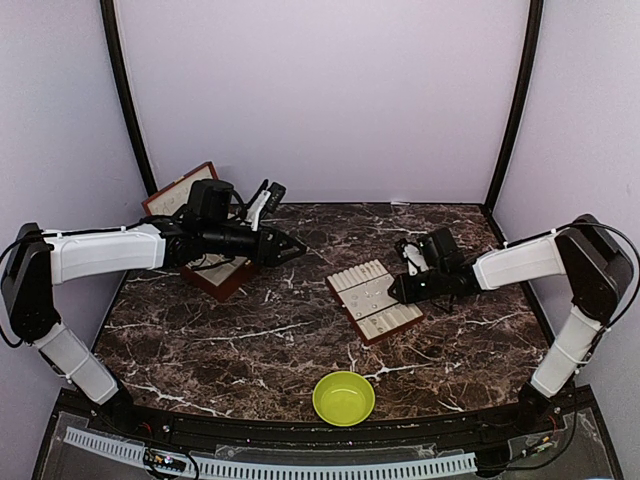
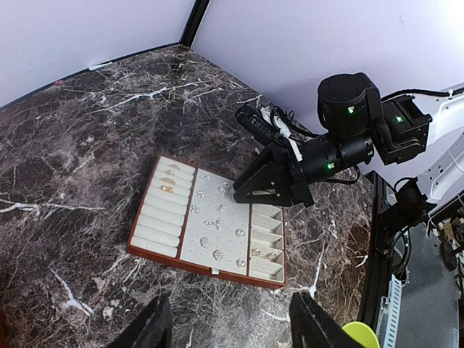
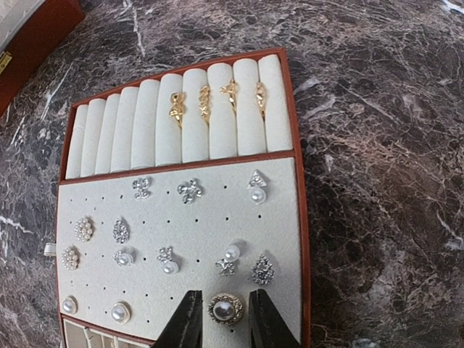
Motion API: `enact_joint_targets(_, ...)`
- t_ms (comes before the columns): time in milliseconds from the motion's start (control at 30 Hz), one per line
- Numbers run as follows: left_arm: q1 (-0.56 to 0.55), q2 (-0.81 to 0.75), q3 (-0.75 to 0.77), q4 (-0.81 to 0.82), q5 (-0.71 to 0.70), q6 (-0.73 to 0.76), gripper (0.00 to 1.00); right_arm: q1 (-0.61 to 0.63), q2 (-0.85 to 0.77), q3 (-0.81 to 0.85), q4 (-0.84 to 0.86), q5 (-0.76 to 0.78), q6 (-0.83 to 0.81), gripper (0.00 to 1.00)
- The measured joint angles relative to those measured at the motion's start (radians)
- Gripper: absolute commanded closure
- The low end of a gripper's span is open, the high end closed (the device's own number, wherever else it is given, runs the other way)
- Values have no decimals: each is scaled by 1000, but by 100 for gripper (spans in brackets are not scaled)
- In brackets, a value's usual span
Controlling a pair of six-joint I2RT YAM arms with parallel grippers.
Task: Organize the mixed jewelry
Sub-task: Insert the earring into the earring holder, then pick up the earring from the center of the board.
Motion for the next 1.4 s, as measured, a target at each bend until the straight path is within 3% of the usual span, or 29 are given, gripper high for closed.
enact_joint_targets(233, 0, 0, 0, 0, 0, 0, 40, 0, -6, 19, -43, 29, 14, 66)
enact_joint_targets(600, 0, 0, 0, 0, -9, 0, 40, 0, -64, 19, -86, 36, 27, 69)
enact_joint_targets(967, 0, -82, -40, 10, -125, 14, 37, -11, -258, -50, -60, 145, 67, 61)
enact_joint_targets(1400, 50, -95, -60, 43, -161, -12, 37, -193, -297, -207, -33, 143, 137, 59)
